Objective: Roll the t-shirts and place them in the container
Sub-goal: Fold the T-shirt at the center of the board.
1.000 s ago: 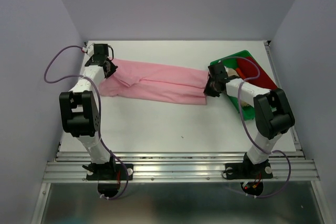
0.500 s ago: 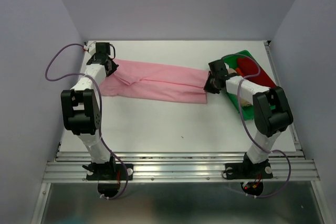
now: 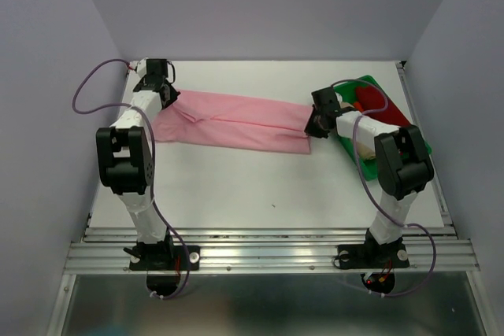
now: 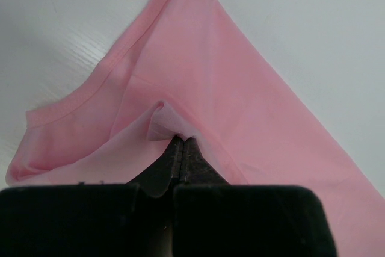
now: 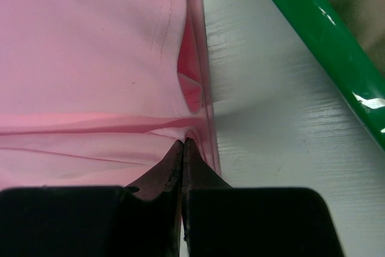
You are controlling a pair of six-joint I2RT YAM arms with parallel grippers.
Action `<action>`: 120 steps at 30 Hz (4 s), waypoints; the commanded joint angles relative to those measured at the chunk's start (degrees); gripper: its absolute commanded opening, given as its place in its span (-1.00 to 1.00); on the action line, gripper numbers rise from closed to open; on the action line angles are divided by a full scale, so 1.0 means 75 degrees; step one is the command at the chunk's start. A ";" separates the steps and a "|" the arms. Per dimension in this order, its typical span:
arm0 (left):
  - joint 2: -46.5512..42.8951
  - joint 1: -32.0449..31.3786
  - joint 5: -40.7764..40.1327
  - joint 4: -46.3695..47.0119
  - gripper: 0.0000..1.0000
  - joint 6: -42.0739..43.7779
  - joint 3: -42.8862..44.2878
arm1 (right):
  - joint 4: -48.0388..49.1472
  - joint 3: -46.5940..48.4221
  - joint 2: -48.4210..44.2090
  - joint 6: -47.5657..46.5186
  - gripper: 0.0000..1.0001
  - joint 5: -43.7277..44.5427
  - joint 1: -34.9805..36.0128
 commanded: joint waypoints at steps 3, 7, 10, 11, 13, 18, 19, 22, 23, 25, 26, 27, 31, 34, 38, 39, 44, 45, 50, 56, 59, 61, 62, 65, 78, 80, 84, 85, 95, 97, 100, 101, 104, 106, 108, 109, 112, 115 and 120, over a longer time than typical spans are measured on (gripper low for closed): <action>0.0223 -0.0303 -0.0091 0.0129 -1.00 0.0186 0.0626 | 0.0294 0.0297 0.0003 0.0063 -0.99 0.0145 -0.0085; 0.0376 -0.0373 -0.0149 0.0071 -1.00 0.0221 0.0848 | 0.0294 0.0215 -0.0043 0.0075 -0.99 0.0168 -0.0085; 0.0540 -0.0385 -0.0149 0.0013 -1.00 0.0257 0.0942 | 0.0317 0.0133 -0.0079 0.0110 -0.93 0.0180 -0.0085; 0.0598 -0.0385 -0.0149 -0.0081 -0.96 0.0257 0.1094 | 0.0352 0.0110 -0.0102 0.0110 -0.75 0.0180 -0.0085; 0.0798 -0.0397 -0.0184 -0.0338 -0.78 0.0245 0.1270 | 0.0364 0.0098 -0.0160 0.0087 -0.53 0.0203 -0.0085; 0.0682 -0.0409 -0.0325 -0.0398 0.27 0.0245 0.1376 | 0.0364 0.0004 -0.0664 -0.0031 0.20 0.0168 -0.0085; 0.0565 -0.0420 -0.0348 -0.0410 0.39 0.0280 0.1400 | 0.0364 -0.0019 -0.0781 -0.0100 0.25 0.0156 -0.0085; 0.0237 -0.0444 -0.0559 -0.0538 0.46 0.0339 0.1412 | 0.0364 -0.0148 -0.1226 -0.0277 0.32 -0.0007 -0.0085; 0.0143 -0.0456 -0.0698 -0.0550 0.46 0.0362 0.1377 | 0.0364 -0.0230 -0.1390 -0.0288 0.32 -0.0170 -0.0085; -0.0150 -0.0491 -0.0770 -0.0609 0.46 0.0397 0.1214 | 0.0376 -0.0324 -0.1508 -0.0324 0.32 -0.0323 -0.0085; -0.0244 -0.0491 -0.0759 -0.0621 0.46 0.0397 0.1120 | 0.0364 -0.0359 -0.1543 -0.0347 0.30 -0.0417 0.0008; -0.0407 -0.0514 -0.0712 -0.0621 0.46 0.0374 0.1003 | 0.0376 -0.0417 -0.1532 -0.0370 0.22 -0.0569 0.0009; -0.0747 -0.0584 -0.0466 -0.0574 -0.20 0.0292 0.0265 | 0.0469 -0.0465 -0.1275 -0.0406 -0.56 -0.0711 0.0407; -0.0889 -0.0643 -0.0372 -0.0445 -1.00 0.0280 -0.0310 | 0.0528 -0.0465 -0.1040 -0.0359 -0.96 -0.0828 0.0408; -0.0878 -0.0643 -0.0325 -0.0457 -1.00 0.0210 -0.0732 | 0.0528 -0.0348 -0.0782 -0.0441 -0.99 -0.0734 0.0408; -0.0854 -0.0632 -0.0313 -0.0433 -1.00 0.0187 -0.0779 | 0.0517 -0.0313 -0.0724 -0.0453 -0.99 -0.0711 0.0408; -0.0410 -0.0643 -0.0208 -0.0421 -1.00 0.0257 -0.0605 | 0.0470 -0.0056 -0.0279 -0.0476 -0.99 -0.0489 0.0408; -0.0339 -0.0643 -0.0184 -0.0433 -1.00 0.0257 -0.0535 | 0.0446 0.0015 -0.0185 -0.0488 -0.98 -0.0453 0.0408; 0.0048 -0.0666 -0.0079 -0.0445 -1.00 0.0280 -0.0055 | 0.0446 0.0250 0.0097 -0.0500 -0.99 -0.0441 0.0408; 0.0575 -0.0760 0.0073 -0.0492 -1.00 0.0374 0.0450 | 0.0388 0.0355 0.0214 -0.0500 -0.99 -0.0336 0.0408; 0.0868 -0.0819 0.0214 -0.0527 -1.00 0.0386 0.0743 | 0.0364 0.0414 0.0249 -0.0500 -0.99 -0.0289 0.0408; 0.1079 -0.0842 0.0319 -0.0539 -1.00 0.0374 0.0954 | 0.0341 0.0461 0.0273 -0.0488 -0.99 -0.0254 0.0337; 0.1149 -0.0854 0.0378 -0.0527 -1.00 0.0386 0.1094 | 0.0318 0.0473 0.0273 -0.0488 -0.99 -0.0242 0.0337; 0.1407 -0.0924 0.0460 -0.0539 -1.00 0.0409 0.1364 | 0.0294 0.0508 0.0238 -0.0535 -0.99 -0.0207 0.0337; 0.0274 -0.0948 -0.0277 -0.0539 -1.00 0.0491 0.1274 | 0.0200 0.0215 -0.0512 -0.0582 -0.98 -0.0125 0.0337; 0.0038 -0.0925 -0.0348 -0.0620 -1.00 0.0479 0.0747 | 0.0200 0.0122 -0.0605 -0.0570 -0.98 -0.0137 0.0337; -0.0489 -0.0901 -0.0407 -0.0656 -1.00 0.0374 -0.0202 | 0.0200 0.0063 -0.0665 -0.0547 -0.98 -0.0195 0.0337; -0.0572 -0.0889 -0.0430 -0.0633 -1.00 0.0339 -0.0391 | 0.0200 0.0063 -0.0665 -0.0546 -0.98 -0.0218 0.0337; 0.0001 -0.0878 -0.0302 -0.0492 -1.00 0.0269 -0.0605 | 0.0212 0.0086 -0.0606 -0.0628 -0.98 -0.0383 0.0337; 0.0247 -0.0878 -0.0266 -0.0480 -1.00 0.0257 -0.0511 | 0.0212 0.0039 -0.0641 -0.0628 -0.98 -0.0348 0.0337; 0.0481 -0.0878 -0.0243 -0.0398 -1.00 0.0245 -0.0288 | 0.0212 -0.0008 -0.0688 -0.0628 -0.98 -0.0336 0.0337; 0.0563 -0.0878 -0.0220 -0.0410 -1.00 0.0257 -0.0195 | 0.0212 0.0004 -0.0676 -0.0628 -0.98 -0.0336 0.0337; 0.0973 -0.0878 -0.0103 -0.0515 -1.00 0.0268 0.0518 | 0.0212 0.0015 -0.0653 -0.0628 -0.98 -0.0348 0.0337; 0.1207 -0.0878 -0.0009 -0.0539 -1.00 0.0222 0.0777 | 0.0189 0.0016 -0.0653 -0.0628 -0.98 -0.0336 0.0337; 0.1302 -0.0889 0.0096 -0.0550 -1.00 0.0222 0.1105 | 0.0189 0.0016 -0.0653 -0.0640 -0.98 -0.0289 0.0337; 0.1383 -0.0901 0.0132 -0.0562 -1.00 0.0222 0.1211 | 0.0200 0.0004 -0.0665 -0.0640 -0.98 -0.0219 0.0337; 0.1524 -0.0936 0.0167 -0.0667 -1.00 0.0245 0.1493 | 0.0200 0.0015 -0.0583 -0.0687 -0.98 -0.0102 0.0337; 0.1665 -0.0936 0.0214 -0.0668 -1.00 0.0257 0.1622 | 0.0189 0.0121 -0.0478 -0.0710 -0.98 -0.0043 0.0337; 0.1993 -0.0971 0.0343 -0.0656 -1.00 0.0268 0.1868 | 0.0153 0.0332 -0.0278 -0.0722 -0.98 -0.0124 0.0337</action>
